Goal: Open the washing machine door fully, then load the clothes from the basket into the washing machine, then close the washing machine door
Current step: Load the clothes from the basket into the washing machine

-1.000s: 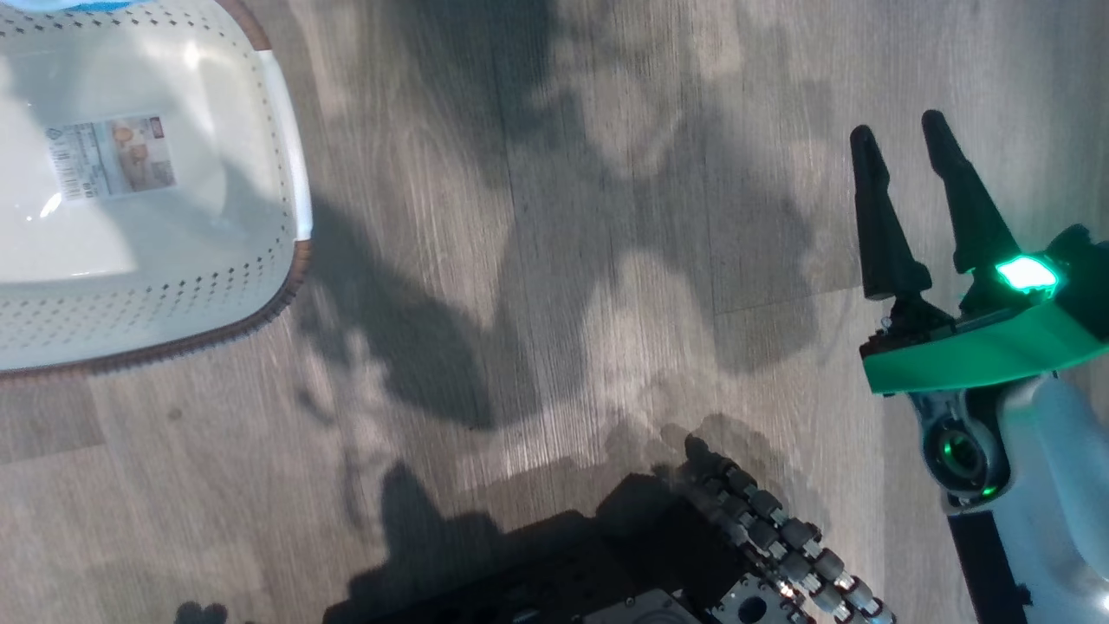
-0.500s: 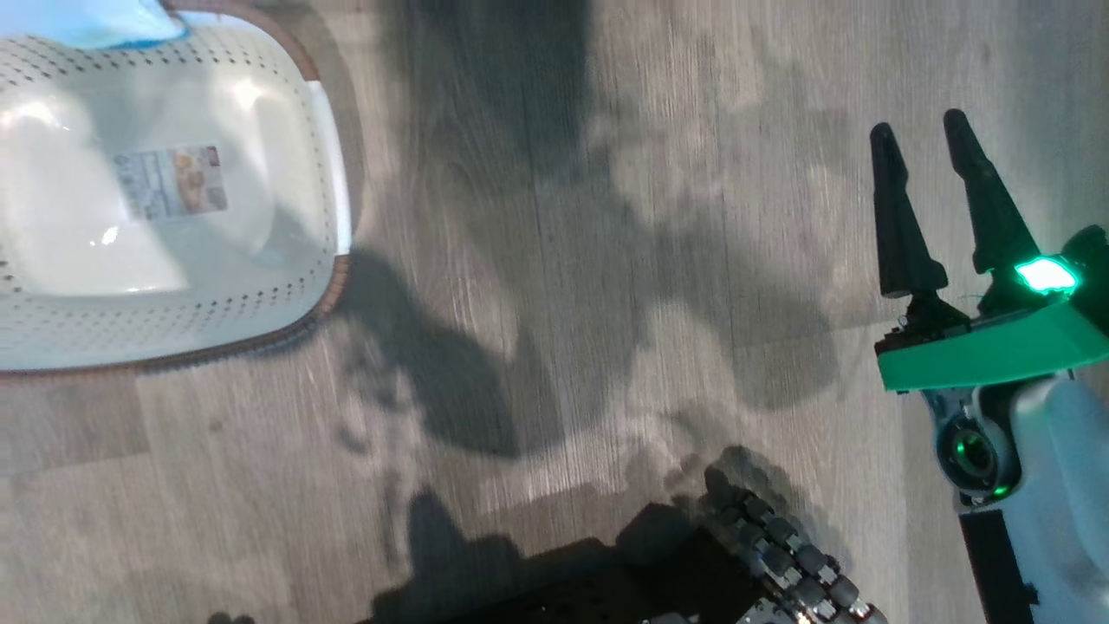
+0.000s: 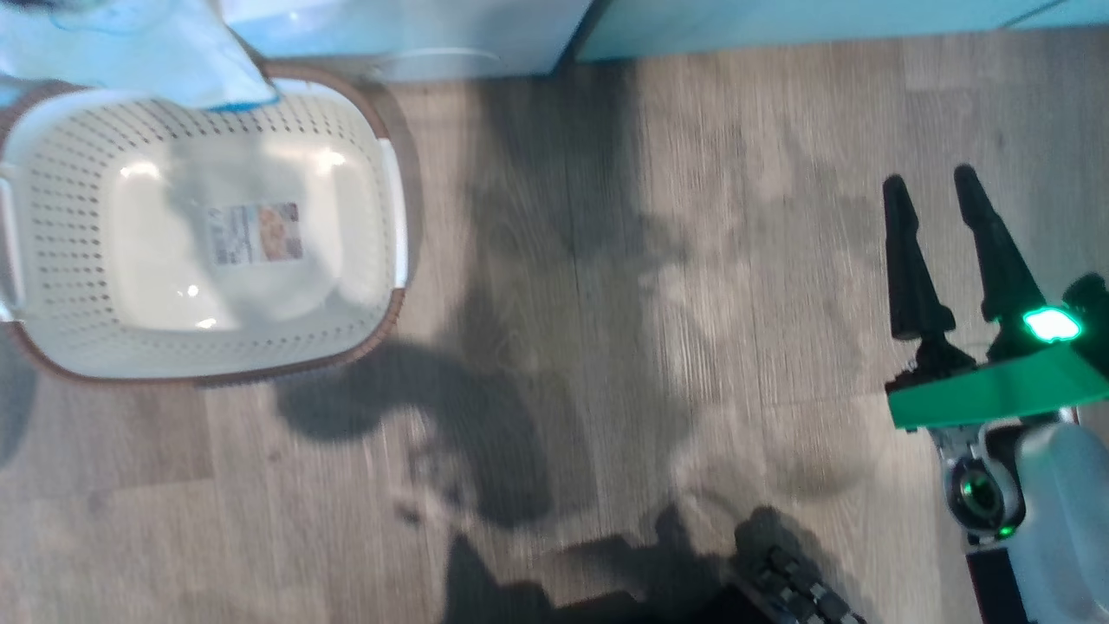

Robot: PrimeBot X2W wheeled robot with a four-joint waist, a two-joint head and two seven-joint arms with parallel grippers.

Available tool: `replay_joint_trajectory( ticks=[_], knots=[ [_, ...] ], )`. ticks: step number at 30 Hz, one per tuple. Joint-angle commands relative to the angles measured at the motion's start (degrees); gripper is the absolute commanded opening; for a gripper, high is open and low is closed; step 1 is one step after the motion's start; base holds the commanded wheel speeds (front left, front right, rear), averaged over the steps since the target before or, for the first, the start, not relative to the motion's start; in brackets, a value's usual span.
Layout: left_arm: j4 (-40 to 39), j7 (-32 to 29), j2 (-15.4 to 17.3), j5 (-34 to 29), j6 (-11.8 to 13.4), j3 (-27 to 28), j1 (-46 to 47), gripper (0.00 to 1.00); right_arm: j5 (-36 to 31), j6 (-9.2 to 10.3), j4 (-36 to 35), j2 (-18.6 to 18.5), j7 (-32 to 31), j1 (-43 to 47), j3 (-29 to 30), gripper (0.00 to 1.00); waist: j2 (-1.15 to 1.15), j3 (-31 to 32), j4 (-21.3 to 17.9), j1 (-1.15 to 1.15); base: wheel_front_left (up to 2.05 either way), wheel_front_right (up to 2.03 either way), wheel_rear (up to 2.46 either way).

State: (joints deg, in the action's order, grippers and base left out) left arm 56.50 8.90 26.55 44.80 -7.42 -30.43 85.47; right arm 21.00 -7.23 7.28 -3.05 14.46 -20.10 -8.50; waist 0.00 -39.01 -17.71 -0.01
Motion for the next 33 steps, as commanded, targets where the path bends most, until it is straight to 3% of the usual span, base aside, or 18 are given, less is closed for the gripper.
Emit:
replay_joint_trajectory(
  ticks=[1,8,14,23,29,33],
  knots=[
    [-1.9,1.1,2.2,0.8,-0.1,0.7,-1.1,1.00,-0.4,-0.25,-1.2,-0.9,0.5,2.2,-0.3,1.00,0.00,2.1,1.0,0.01,0.00,0.00,0.00],
    [-5.9,4.8,2.6,2.7,0.2,1.3,-14.7,1.00,-0.6,-0.25,-0.9,-1.3,0.5,4.7,0.7,1.00,0.00,7.2,2.3,0.01,0.00,0.00,0.00],
    [-13.3,6.0,3.2,1.3,3.9,3.5,-27.0,1.00,-0.8,-0.25,-0.9,-1.9,0.5,5.8,0.8,1.00,0.00,10.3,3.5,0.01,0.00,0.00,0.00],
    [-29.1,6.1,0.4,-2.8,9.0,17.1,-51.5,1.00,-0.7,-0.25,-0.9,-1.8,0.5,7.0,1.0,1.00,0.00,13.1,3.6,0.01,0.00,0.00,0.00],
    [-35.2,6.1,-3.3,-8.7,10.2,25.7,-64.0,1.00,-0.7,-0.25,-0.8,-1.5,0.5,8.3,1.6,1.00,0.00,14.4,3.9,0.01,0.00,0.00,0.00],
    [-38.2,6.1,-6.2,-10.7,9.7,30.6,-69.3,1.00,-0.7,-0.25,-0.8,-1.5,0.5,9.3,2.1,1.00,0.00,15.4,4.2,0.01,0.00,0.00,0.00]
  ],
)
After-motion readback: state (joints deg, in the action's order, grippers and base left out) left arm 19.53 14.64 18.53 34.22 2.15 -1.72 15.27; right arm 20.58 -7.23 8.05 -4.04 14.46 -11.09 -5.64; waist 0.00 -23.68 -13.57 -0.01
